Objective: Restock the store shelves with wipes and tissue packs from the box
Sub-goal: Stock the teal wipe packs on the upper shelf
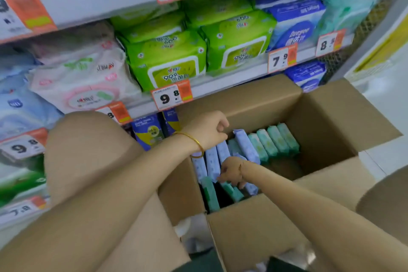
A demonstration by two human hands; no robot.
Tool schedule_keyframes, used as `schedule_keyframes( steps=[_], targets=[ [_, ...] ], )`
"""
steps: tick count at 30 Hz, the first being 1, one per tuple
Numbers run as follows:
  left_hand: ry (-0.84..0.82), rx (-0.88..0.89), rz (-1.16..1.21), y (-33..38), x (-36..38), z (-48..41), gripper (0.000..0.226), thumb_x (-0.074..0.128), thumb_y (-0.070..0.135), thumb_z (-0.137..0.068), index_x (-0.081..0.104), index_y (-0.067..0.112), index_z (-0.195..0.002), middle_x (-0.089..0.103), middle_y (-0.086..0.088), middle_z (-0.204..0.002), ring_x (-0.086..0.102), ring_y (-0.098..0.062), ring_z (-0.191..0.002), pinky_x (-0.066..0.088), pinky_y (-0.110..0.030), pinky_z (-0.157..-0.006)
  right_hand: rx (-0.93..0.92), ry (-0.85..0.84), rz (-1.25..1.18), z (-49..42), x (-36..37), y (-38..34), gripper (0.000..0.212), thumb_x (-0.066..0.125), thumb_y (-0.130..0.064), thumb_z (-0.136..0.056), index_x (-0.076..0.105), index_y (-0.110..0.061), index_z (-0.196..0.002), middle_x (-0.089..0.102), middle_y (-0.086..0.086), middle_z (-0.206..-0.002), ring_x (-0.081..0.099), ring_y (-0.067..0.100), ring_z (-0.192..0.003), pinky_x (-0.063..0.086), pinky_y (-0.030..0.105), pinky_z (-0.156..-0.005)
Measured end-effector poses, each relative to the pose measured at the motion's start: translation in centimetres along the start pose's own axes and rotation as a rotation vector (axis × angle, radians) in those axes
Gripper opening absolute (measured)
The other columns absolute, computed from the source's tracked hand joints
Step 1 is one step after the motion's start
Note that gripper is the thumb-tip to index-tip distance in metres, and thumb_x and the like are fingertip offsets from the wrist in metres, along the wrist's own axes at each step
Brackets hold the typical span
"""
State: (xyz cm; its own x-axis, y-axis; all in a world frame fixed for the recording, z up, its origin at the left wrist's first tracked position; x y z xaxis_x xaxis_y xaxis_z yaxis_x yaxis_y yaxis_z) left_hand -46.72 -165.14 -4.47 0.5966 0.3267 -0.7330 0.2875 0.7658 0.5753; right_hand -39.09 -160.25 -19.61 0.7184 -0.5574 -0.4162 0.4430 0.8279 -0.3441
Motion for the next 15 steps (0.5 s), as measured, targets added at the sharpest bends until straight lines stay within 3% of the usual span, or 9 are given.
schedule_keyframes(
  steps=[3, 7, 11, 13, 15],
  targets=[
    [-0.007, 0.004, -0.11, -0.8, 0.7, -0.9, 0.029, 0.055, 0.012, -0.088, 0.056, 0.01, -0.117, 0.061, -0.007, -0.116, 0.057, -0.022, -0.108, 0.046, -0.031, -0.091, 0.047, -0.092, -0.025, -1.9, 3.6, 0.3, 0.036, 0.057, -0.037, -0.09, 0.06, -0.003, -0.08, 0.066, 0.019, -0.093, 0.059, 0.026, -0.068, 0.055, 0.037, -0.073],
    [0.021, 0.008, -0.091, -0.9, 0.3, -1.6, 0.029, 0.055, 0.013, -0.088, 0.056, 0.01, -0.117, 0.061, -0.007, -0.116, 0.056, -0.023, -0.107, 0.046, -0.031, -0.092, 0.025, -0.126, -0.125, -2.4, 5.0, -0.6, 0.021, 0.061, -0.026, -0.087, 0.052, -0.009, -0.079, 0.059, 0.008, -0.08, 0.059, 0.024, -0.075, 0.054, 0.035, -0.067],
    [0.002, -0.02, -0.064, -1.2, 0.5, -1.7, 0.029, 0.055, 0.014, -0.089, 0.056, 0.01, -0.118, 0.061, -0.008, -0.117, 0.056, -0.023, -0.109, 0.046, -0.033, -0.093, -0.066, -0.066, -0.075, -1.5, 3.6, -1.7, 0.029, 0.049, -0.014, -0.091, 0.042, -0.01, -0.064, 0.049, 0.007, -0.069, 0.053, 0.018, -0.057, 0.047, 0.025, -0.053],
    [-0.002, -0.048, -0.046, -1.6, 0.2, -1.6, 0.03, 0.055, 0.013, -0.089, 0.056, 0.01, -0.119, 0.06, -0.008, -0.119, 0.056, -0.023, -0.111, 0.046, -0.032, -0.094, -0.105, -0.044, -0.057, -0.5, 1.1, -1.9, 0.022, 0.044, -0.01, -0.091, 0.051, -0.004, -0.072, 0.055, 0.013, -0.079, 0.059, 0.025, -0.066, 0.04, 0.021, -0.051],
    [-0.044, -0.108, -0.004, -2.5, 0.2, -1.4, 0.037, 0.054, 0.009, -0.088, 0.053, 0.01, -0.125, 0.057, -0.009, -0.125, 0.054, -0.023, -0.116, 0.045, -0.032, -0.098, -0.122, 0.025, -0.187, 1.2, -3.3, -1.5, 0.02, 0.047, -0.004, -0.086, 0.052, -0.008, -0.068, 0.053, 0.008, -0.074, 0.052, 0.019, -0.061, 0.035, 0.018, -0.049]
  ],
)
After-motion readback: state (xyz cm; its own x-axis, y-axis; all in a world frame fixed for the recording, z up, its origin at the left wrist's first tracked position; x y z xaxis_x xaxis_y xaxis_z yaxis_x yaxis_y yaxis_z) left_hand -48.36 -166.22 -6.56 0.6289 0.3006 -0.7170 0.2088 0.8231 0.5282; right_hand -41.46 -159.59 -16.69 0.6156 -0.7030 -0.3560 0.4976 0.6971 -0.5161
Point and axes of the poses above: each hand's wrist, its own z-axis away from the middle knuckle, its own x-axis out of the palm, y = z × x, the point moved 9 cm from there along -z, towards the middle knuckle
